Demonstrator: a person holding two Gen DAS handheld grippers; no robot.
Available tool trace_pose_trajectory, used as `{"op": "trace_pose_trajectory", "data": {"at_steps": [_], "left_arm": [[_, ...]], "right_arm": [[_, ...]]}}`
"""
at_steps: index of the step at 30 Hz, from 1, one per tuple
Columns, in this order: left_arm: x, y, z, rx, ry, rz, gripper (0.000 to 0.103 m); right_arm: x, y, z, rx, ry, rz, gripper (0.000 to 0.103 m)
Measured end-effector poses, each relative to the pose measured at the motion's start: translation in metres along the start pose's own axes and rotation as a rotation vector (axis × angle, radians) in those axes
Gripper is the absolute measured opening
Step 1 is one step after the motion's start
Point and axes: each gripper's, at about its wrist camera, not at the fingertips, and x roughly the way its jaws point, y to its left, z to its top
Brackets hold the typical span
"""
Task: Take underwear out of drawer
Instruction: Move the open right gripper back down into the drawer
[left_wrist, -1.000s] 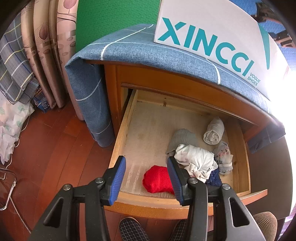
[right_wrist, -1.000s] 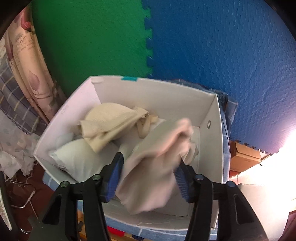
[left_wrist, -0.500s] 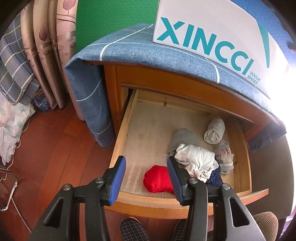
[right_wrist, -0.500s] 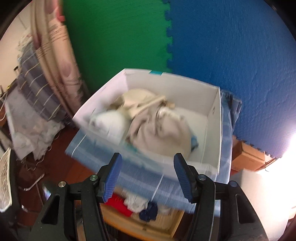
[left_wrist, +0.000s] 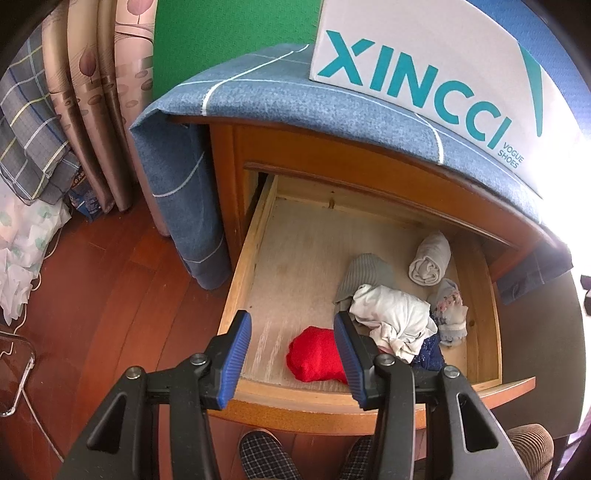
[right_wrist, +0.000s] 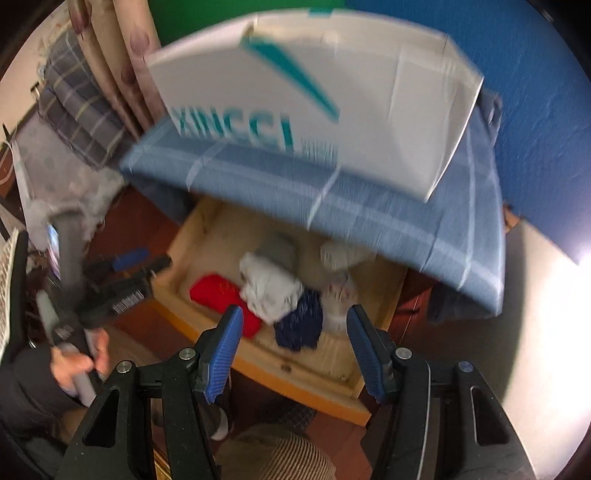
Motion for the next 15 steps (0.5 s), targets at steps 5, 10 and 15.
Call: {"op": "trace_pose_trajectory", "data": {"at_steps": [5,10,15], "left_arm": [[0.001,0.0,0.0,0.001,0.001,0.001,0.047],[0.001,0.0,0.0,0.001,0.005,0.003,0.047],[0.003,0.001,0.0,-0.003,0.007,-0.002,0.047]], "right_arm": [[0.049,-0.004,-0.012,-0.049,0.092,-0.022,0.056],[0.086,-0.013,-0.014,-0.084,0.124,-0.023,0.056],[0.116,-0.018,-0.009,-0.122,0.155,-0.045,0.055]]}}
